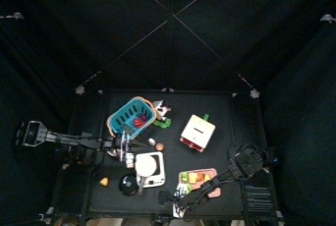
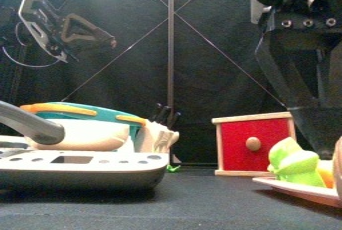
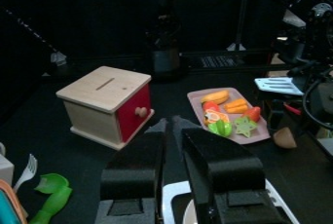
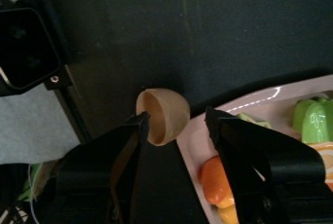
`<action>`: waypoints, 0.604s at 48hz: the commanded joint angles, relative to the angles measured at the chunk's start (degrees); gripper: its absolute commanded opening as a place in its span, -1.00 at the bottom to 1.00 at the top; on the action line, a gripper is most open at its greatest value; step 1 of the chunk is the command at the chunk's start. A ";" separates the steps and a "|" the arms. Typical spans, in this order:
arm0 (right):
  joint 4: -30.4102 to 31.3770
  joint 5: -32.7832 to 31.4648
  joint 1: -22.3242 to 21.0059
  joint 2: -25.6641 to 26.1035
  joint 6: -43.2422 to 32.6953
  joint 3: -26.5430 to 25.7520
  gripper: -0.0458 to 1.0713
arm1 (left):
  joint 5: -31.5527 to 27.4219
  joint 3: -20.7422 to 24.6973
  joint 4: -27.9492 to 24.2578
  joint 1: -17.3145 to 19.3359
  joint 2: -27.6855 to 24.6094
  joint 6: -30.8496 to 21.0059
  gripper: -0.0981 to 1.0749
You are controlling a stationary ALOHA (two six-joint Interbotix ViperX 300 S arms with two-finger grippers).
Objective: Grab eggshell
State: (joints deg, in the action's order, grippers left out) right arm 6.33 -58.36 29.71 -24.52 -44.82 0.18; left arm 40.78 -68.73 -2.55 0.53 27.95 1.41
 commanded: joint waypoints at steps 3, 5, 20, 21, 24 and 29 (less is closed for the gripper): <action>0.97 0.26 -0.53 1.41 0.00 -0.53 0.57 | 0.62 0.79 0.09 0.09 0.09 -0.09 0.16; 0.97 0.53 -0.44 1.41 0.00 -0.44 0.55 | 0.62 0.79 0.09 0.09 0.09 0.00 0.16; 0.35 2.02 -0.53 0.18 0.00 -0.35 0.37 | 0.53 0.79 0.00 -0.26 0.18 -0.09 0.16; 0.26 2.02 -0.53 0.18 0.00 -0.44 0.35 | 0.53 0.79 0.00 -0.26 0.18 -0.09 0.16; 0.18 1.85 -0.53 0.18 0.00 -0.62 0.30 | 0.53 0.70 0.00 -0.26 0.35 -0.09 0.16; 0.26 1.93 -0.53 0.18 0.00 -0.62 0.20 | 0.53 0.35 0.00 -0.26 0.88 0.00 0.16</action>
State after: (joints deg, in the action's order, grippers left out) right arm 6.59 -56.51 29.44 -25.93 -44.82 0.88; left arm 40.78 -68.91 -2.55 0.35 28.30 1.41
